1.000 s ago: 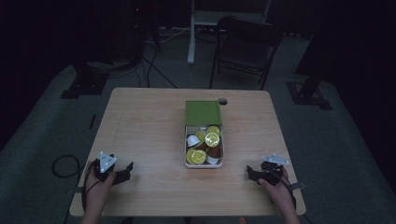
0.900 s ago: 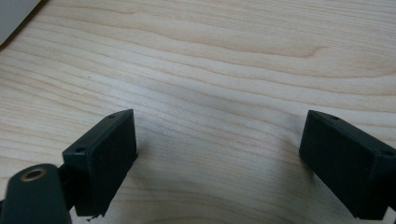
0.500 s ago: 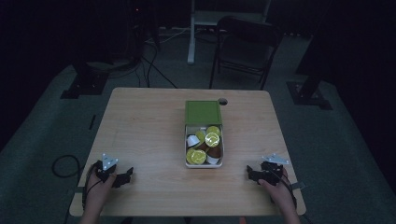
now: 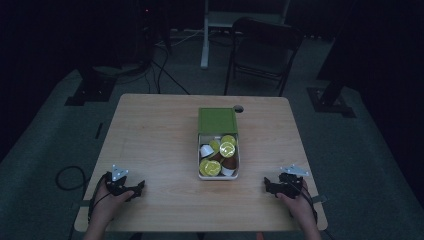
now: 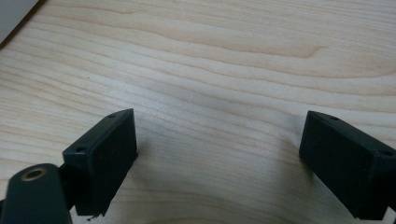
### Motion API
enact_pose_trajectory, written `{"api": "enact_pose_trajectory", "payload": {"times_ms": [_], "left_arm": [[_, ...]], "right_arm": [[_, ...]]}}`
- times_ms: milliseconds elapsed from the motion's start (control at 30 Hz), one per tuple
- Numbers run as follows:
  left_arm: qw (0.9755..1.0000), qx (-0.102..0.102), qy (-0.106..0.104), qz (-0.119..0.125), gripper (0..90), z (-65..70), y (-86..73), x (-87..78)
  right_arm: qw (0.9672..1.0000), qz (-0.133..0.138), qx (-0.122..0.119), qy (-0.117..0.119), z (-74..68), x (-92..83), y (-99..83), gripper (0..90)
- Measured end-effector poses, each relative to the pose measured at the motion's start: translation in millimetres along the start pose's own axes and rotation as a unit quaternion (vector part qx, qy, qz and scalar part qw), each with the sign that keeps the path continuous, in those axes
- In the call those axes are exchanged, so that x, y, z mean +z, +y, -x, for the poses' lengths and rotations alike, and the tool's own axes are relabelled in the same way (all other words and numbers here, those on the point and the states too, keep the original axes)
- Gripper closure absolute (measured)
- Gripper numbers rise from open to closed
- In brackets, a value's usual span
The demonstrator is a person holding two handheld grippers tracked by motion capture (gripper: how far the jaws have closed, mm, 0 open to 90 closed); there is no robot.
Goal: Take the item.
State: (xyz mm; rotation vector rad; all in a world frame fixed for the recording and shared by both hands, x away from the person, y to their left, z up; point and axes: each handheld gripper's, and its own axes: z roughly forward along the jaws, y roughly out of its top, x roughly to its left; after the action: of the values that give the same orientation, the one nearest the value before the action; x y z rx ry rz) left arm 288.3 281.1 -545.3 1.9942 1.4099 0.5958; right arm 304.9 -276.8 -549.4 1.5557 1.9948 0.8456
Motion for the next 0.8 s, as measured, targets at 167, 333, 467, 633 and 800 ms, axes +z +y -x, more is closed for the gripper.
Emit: {"api": "enact_pose_trajectory", "payload": {"times_ms": [167, 333, 467, 633, 800], "left_arm": [[1.0, -0.002, 0.002, -0.001, 12.6, 0.2, 0.7, 0.8], [1.0, -0.001, 0.002, -0.001, 12.6, 0.1, 0.7, 0.8], [1.0, -0.002, 0.002, -0.001, 12.6, 0.2, 0.7, 0.8], [1.0, -0.002, 0.002, -0.001, 12.5, 0.2, 0.7, 0.8], [1.0, -0.001, 0.002, -0.001, 12.5, 0.2, 0.7, 0.8]], "right_arm": [[1.0, 0.006, -0.003, 0.002, -4.6, -5.5, 4.6, 10.9], [0.9998, 0.015, 0.004, 0.012, -11.3, -15.1, 13.5, 10.9], [0.9995, 0.023, 0.0, 0.02, -18.3, -23.7, 21.7, 10.9], [0.999, 0.031, -0.008, 0.032, -29.2, -34.4, 31.6, 10.9], [0.9981, 0.04, -0.021, 0.041, -38.4, -42.7, 38.5, 11.0]]}}
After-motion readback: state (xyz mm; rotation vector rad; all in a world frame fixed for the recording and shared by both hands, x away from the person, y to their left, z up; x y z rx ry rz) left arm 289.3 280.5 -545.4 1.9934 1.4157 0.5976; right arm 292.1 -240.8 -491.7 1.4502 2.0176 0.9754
